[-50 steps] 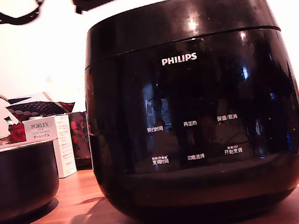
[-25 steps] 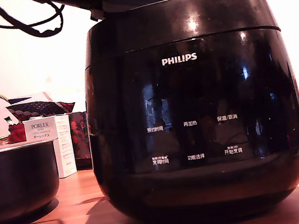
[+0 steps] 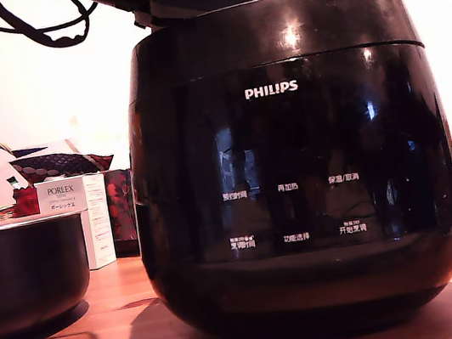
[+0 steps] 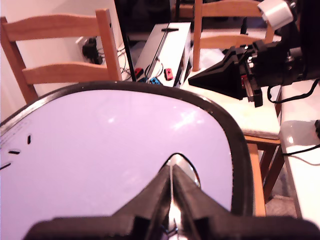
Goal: Open the rice cooker by pressing the large metal button on the top of its lid with medium force
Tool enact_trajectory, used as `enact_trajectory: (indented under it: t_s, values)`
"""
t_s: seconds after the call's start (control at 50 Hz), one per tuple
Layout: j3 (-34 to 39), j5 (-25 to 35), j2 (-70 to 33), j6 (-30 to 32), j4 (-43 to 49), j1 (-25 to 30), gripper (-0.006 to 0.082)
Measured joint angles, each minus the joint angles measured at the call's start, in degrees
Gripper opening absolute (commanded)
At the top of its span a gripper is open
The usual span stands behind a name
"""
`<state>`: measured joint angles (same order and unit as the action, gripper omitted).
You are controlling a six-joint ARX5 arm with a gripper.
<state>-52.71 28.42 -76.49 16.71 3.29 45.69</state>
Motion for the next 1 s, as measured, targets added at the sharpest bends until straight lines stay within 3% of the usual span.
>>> enact_trajectory:
  t_s: [0.8, 1.0]
  values:
    - [-1.3, -2.8, 0.1, 1.5, 3.4, 0.9, -0.0020]
    - [-0.1, -1.0, -1.7, -4.5, -3.5, 0.9, -0.0020]
